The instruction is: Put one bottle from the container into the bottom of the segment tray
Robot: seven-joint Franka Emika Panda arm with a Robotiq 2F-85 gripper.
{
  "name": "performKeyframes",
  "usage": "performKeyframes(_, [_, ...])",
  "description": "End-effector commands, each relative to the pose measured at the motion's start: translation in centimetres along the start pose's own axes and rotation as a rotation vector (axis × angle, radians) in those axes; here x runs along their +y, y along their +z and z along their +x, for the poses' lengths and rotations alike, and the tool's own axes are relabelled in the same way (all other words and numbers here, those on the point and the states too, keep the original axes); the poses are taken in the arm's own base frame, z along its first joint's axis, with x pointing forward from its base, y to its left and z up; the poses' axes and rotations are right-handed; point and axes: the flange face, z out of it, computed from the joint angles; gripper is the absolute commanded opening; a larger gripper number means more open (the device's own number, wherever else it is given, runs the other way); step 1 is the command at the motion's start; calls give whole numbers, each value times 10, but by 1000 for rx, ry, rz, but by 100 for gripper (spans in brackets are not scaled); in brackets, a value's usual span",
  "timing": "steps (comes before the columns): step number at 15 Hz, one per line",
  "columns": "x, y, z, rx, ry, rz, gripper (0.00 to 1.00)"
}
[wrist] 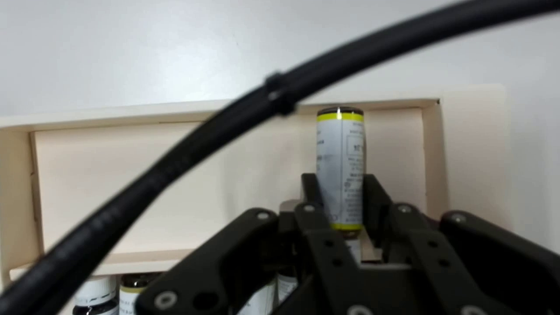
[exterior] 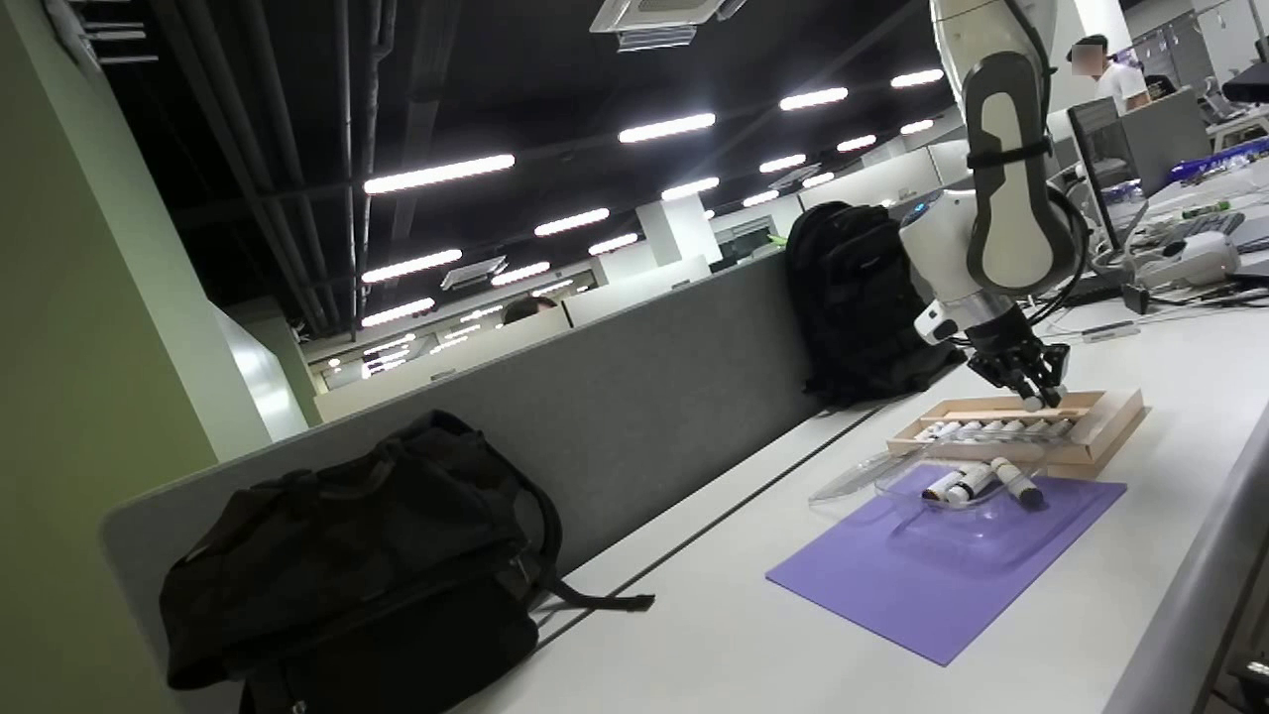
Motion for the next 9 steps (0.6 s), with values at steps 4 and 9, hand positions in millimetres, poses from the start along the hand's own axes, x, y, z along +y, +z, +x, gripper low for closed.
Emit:
performKeyframes(4, [8,-1,-5,0,43,12,66])
performKeyframes(9, [13,-31,-14,-9,72,-12,98])
